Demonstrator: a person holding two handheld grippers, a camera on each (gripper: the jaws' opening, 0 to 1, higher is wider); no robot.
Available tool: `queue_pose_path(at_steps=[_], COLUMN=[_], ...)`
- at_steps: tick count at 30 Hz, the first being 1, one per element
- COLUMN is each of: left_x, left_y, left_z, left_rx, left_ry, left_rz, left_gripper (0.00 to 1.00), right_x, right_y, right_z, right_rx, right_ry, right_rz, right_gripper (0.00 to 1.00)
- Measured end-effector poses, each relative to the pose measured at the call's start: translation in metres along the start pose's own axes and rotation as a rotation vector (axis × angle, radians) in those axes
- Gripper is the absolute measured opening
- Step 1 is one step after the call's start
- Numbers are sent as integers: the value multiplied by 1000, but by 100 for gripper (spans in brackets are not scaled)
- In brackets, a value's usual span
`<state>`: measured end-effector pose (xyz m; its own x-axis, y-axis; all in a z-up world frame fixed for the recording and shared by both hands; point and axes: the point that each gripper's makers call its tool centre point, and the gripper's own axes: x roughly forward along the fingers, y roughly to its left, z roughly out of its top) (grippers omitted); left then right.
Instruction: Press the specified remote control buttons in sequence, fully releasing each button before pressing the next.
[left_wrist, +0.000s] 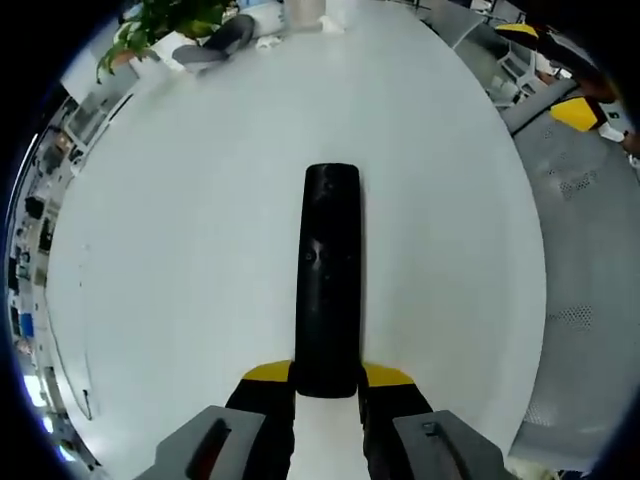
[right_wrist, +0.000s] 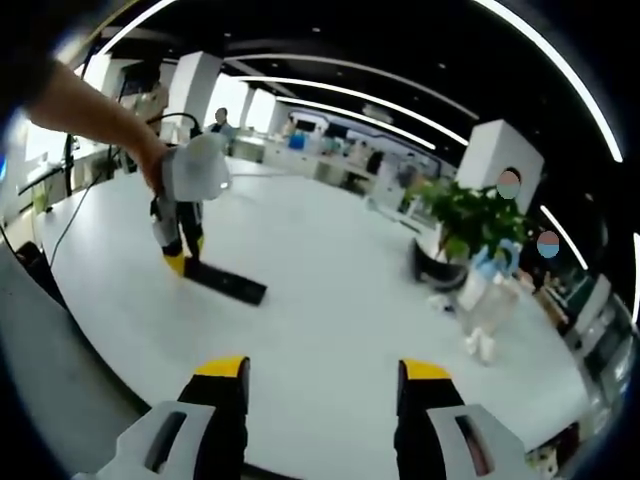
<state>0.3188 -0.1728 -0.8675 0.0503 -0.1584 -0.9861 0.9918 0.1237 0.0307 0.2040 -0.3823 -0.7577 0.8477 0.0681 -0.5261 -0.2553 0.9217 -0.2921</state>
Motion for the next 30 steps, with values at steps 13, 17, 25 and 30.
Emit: queue_pose_path(at_steps=[13, 17, 25, 30], left_x=[-1, -1, -2, -3], left_y=[-20, -28, -40, -46], left_z=[-1, -1, -2, -3], left_rx=[42, 56, 58, 48], left_ry=[16, 6, 18, 13], left_rz=[-1, -4, -5, -5], left_gripper=[23, 23, 23, 23], right_x=[0, 0, 0, 0], right_y=[1, 2, 5, 4], right_z=[-1, -1, -1, 0], right_rx=[0, -2, -8, -9], right_ry=[4, 5, 9, 5], right_rz=[6, 10, 20, 18], right_gripper=[55, 55, 54, 53])
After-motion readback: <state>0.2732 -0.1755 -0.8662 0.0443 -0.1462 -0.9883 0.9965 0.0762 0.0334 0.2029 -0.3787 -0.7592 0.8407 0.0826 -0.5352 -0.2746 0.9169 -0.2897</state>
